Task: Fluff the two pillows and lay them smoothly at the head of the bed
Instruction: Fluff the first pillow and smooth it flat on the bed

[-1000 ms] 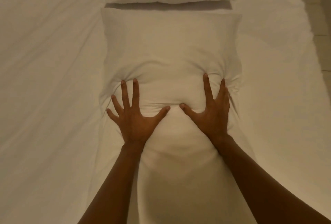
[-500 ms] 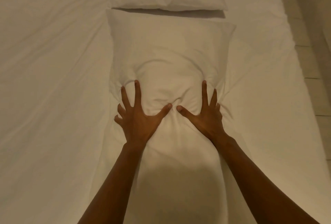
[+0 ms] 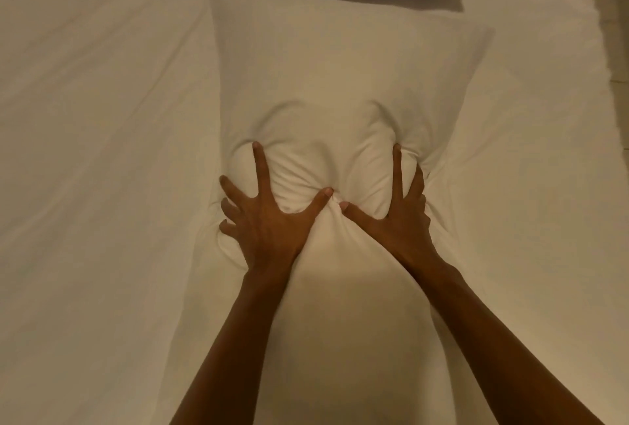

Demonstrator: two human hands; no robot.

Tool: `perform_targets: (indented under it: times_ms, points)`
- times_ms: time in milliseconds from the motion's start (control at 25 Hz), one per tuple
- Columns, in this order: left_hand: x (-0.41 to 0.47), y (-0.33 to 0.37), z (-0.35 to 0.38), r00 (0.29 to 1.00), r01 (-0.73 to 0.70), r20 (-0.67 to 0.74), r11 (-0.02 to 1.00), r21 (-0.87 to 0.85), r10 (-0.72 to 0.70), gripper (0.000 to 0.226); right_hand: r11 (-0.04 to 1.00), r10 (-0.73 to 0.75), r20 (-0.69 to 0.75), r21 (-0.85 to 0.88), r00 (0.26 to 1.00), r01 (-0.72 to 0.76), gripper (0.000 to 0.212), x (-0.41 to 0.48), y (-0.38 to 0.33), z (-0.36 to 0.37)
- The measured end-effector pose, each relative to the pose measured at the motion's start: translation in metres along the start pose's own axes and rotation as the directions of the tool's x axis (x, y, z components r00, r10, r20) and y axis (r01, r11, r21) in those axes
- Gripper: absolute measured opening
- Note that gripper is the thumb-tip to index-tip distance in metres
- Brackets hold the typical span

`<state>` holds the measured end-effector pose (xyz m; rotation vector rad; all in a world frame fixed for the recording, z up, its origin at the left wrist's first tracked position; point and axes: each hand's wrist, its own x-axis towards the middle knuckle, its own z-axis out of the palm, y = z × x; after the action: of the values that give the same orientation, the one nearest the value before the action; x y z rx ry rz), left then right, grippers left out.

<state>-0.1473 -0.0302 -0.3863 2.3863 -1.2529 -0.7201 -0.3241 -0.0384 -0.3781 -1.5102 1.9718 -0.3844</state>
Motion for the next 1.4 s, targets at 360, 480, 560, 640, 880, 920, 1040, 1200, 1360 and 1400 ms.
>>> perform_targets:
  times_ms: [360,480,560,640,880,920,1040,1200,1360,1400]
  points:
    - [0.002,-0.001,0.025,0.979,-0.136,-0.117,0.961,0.240,0.167,0.072,0.991,-0.017,-0.011,-0.134,1.000,0.016,0.107,0.015,0.003,0.018]
    - [0.000,-0.001,0.026,0.981,-0.140,-0.078,0.929,0.343,0.177,0.059,0.961,-0.039,0.003,-0.275,0.999,0.039,0.095,0.005,-0.008,0.024]
    - [-0.003,-0.002,0.025,0.984,-0.143,-0.040,0.915,0.378,0.171,0.055,0.933,-0.053,-0.024,-0.359,0.998,0.041,0.086,-0.001,-0.013,0.025]
    - [-0.003,-0.003,0.023,0.984,-0.159,-0.016,0.911,0.380,0.178,0.052,0.916,-0.059,-0.043,-0.400,0.997,0.037,0.079,-0.001,-0.016,0.025]
    - [-0.023,0.017,-0.013,0.986,-0.162,-0.023,0.979,0.120,0.166,0.047,0.970,-0.111,0.014,-0.218,0.994,0.112,0.071,-0.015,-0.029,0.001]
    - [-0.030,0.023,-0.023,0.984,-0.173,-0.039,0.984,0.045,0.174,0.043,0.971,-0.125,0.008,-0.205,0.992,0.124,0.070,-0.020,-0.035,-0.006]
    - [-0.049,0.043,-0.058,0.980,-0.199,-0.037,0.965,-0.169,0.196,0.038,0.978,-0.170,0.057,-0.109,0.984,0.175,0.069,-0.036,-0.055,-0.035]
    - [-0.081,0.068,-0.134,0.977,-0.211,-0.061,0.902,-0.378,0.203,0.047,0.962,-0.274,0.123,0.025,0.954,0.273,0.067,-0.066,-0.102,-0.094]
    - [-0.098,0.097,-0.236,0.964,-0.253,-0.179,0.880,-0.402,0.195,0.050,0.914,-0.405,0.117,0.035,0.907,0.403,0.070,-0.100,-0.188,-0.164]
    - [-0.099,0.109,-0.268,0.956,-0.270,-0.221,0.880,-0.391,0.195,0.050,0.901,-0.433,0.096,0.022,0.896,0.433,0.071,-0.109,-0.216,-0.183]
